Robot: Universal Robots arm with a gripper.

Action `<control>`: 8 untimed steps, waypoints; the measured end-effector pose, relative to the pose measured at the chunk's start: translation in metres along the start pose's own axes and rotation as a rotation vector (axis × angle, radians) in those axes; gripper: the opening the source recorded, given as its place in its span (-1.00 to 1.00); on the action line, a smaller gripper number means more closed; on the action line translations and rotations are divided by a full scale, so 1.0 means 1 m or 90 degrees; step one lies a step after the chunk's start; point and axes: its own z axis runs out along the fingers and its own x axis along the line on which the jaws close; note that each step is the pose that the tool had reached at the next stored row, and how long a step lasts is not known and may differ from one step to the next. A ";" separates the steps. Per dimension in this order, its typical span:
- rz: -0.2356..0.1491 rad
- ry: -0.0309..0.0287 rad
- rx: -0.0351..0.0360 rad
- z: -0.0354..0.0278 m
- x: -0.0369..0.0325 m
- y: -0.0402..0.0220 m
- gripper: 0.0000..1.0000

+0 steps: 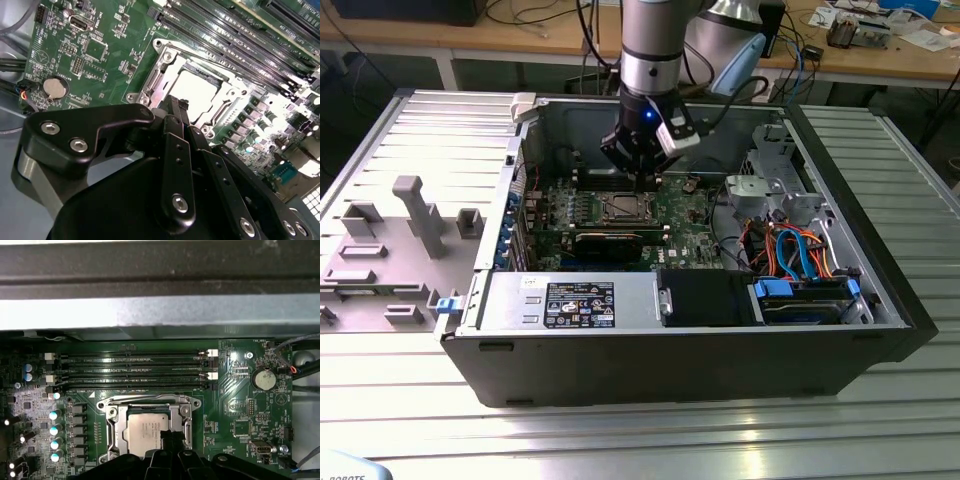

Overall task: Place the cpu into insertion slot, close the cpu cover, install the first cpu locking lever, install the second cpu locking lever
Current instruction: 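Install the second cpu locking lever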

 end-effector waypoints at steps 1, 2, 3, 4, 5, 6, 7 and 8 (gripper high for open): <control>0.000 0.0000 0.0000 0.0001 0.0000 -0.0016 -0.79; 0.000 0.0000 0.0000 0.0001 0.0000 -0.0029 -0.79; 0.000 0.0000 0.0000 0.0002 -0.0001 -0.0042 -0.79; 0.000 0.0000 0.0000 0.0002 -0.0001 -0.0059 -0.79; 0.000 0.0000 0.0000 0.0002 -0.0001 -0.0068 -0.79; 0.000 0.0000 0.0000 0.0003 -0.0001 -0.0075 -0.79; 0.000 0.0000 -0.0001 0.0003 -0.0001 -0.0077 -0.79; 0.000 0.0000 0.0000 0.0002 -0.0001 -0.0078 -0.79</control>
